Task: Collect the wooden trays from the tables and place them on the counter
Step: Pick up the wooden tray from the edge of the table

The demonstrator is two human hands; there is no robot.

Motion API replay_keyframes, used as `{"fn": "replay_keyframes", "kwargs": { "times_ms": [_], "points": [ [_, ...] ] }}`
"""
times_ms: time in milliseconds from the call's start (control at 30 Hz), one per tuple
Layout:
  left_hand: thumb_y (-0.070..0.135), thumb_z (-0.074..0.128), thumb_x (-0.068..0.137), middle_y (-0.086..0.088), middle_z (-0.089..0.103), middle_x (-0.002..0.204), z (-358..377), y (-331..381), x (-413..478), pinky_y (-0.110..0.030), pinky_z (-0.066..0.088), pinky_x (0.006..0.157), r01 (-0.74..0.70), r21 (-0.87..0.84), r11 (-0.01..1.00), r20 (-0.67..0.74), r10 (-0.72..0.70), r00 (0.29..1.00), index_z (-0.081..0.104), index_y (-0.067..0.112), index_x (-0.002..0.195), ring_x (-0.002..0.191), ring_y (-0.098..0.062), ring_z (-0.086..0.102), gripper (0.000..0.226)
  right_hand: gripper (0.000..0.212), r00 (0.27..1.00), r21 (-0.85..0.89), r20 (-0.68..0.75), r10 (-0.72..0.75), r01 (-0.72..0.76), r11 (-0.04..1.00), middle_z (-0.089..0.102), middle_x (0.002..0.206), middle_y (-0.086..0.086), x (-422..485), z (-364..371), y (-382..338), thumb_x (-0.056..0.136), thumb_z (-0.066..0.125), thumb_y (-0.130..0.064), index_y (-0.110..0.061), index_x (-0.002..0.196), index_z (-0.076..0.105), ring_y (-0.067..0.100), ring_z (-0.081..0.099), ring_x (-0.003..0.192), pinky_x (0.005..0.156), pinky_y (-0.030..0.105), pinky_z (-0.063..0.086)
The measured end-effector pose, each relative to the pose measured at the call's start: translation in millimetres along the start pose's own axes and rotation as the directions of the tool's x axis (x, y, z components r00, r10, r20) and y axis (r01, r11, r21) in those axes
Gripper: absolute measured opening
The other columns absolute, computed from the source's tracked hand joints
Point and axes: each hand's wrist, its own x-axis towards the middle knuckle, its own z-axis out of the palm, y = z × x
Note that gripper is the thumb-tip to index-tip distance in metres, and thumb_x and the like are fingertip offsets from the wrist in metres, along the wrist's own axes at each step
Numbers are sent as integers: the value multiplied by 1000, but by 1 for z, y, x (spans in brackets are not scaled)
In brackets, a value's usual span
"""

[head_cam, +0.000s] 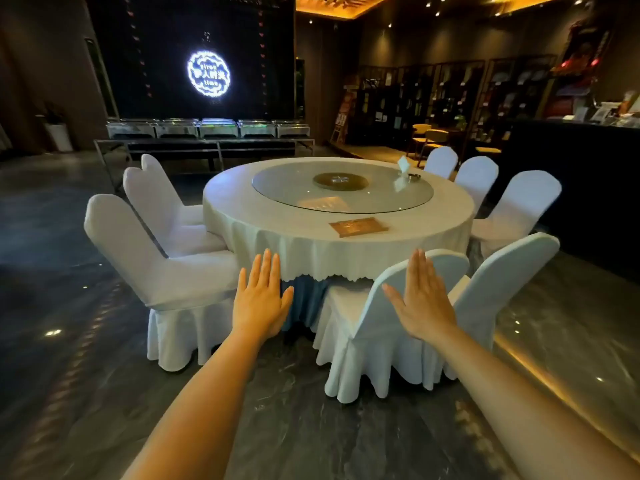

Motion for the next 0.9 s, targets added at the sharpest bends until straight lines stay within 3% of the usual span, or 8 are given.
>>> {"fn": "replay_keyframes", "kwargs": {
  "times_ms": [233,400,533,900],
  "points": [
    [48,18,96,-5,-13,158,69,-2,92,-38,-8,116,-29,25,999,58,27,998,-14,13,146,145,-21,-13,69,79,999,12,26,36,-36,999,-22,157,5,102,42,23,95,24,-50,-10,145,-22,20,-16,146,118,38,-5],
    [46,18,96,-5,-14,158,101,0,208,-40,-6,118,-15,43,999,62,13,998,-14,13,146,145,-21,-13,69,79,1000,39,7,11,-11,999,-22,157,6,218,59,30,95,23,-51,-10,145,-23,21,-16,146,118,37,-5],
    [48,14,95,-4,-16,157,119,14,301,-37,-12,113,-29,52,998,47,27,999,-16,14,145,145,-21,-14,68,79,1000,34,17,6,-6,999,-23,157,7,308,63,39,95,22,-50,-10,145,-23,21,-16,146,119,37,-5],
    [45,12,97,-4,-11,159,228,18,466,-38,-3,119,-78,44,996,228,66,971,-14,12,146,146,-21,-10,64,76,991,34,89,105,-108,994,-21,157,7,468,128,76,96,22,-48,-10,146,-21,22,-15,146,119,37,-3]
  ]
}}
